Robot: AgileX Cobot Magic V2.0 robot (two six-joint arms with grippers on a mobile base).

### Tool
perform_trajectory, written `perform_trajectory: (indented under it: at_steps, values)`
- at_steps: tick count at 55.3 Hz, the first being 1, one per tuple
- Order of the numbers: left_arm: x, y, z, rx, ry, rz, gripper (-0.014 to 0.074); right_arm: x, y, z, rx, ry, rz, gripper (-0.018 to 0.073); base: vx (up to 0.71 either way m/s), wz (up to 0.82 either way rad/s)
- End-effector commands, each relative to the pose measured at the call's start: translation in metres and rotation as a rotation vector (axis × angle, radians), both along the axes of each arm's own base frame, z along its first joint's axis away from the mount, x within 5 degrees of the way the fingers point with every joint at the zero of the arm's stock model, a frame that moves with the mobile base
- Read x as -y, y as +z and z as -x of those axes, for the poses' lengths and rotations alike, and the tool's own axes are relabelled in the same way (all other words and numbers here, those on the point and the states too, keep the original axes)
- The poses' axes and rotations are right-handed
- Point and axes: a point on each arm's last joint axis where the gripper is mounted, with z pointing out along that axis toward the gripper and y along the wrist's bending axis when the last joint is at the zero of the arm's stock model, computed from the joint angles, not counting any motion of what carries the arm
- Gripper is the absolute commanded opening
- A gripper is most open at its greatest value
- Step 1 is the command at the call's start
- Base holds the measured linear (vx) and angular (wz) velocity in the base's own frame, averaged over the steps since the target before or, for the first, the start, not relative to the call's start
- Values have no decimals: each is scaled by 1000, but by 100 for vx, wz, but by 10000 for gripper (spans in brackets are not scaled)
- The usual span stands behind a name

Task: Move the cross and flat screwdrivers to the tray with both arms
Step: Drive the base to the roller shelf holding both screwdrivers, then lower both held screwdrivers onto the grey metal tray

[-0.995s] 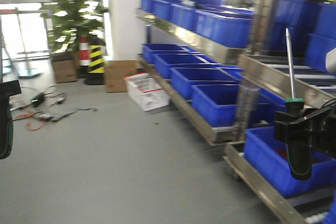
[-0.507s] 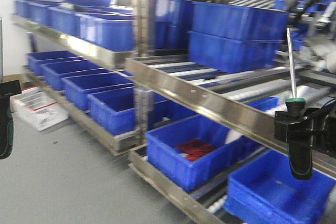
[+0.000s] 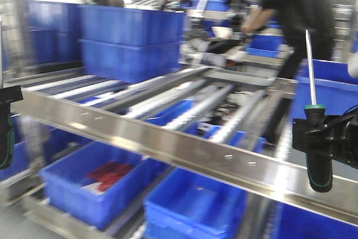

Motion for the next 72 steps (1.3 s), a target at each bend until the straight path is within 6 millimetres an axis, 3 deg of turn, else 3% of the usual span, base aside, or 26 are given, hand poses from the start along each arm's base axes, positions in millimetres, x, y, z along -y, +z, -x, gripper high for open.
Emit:
perform_trajectory:
  at_steps: [1, 37, 72]
  values:
    - [-1, 21, 6, 87, 32, 48, 3, 2, 22, 4, 137, 15, -19, -8, 16, -63]
    - [-1, 21, 6, 87, 32, 48, 3, 2, 22, 4, 137, 15, -19, -8, 16, -58]
    - [-1, 21, 6, 87, 32, 48, 3, 2, 22, 4, 137, 15, -19, -8, 15, -17]
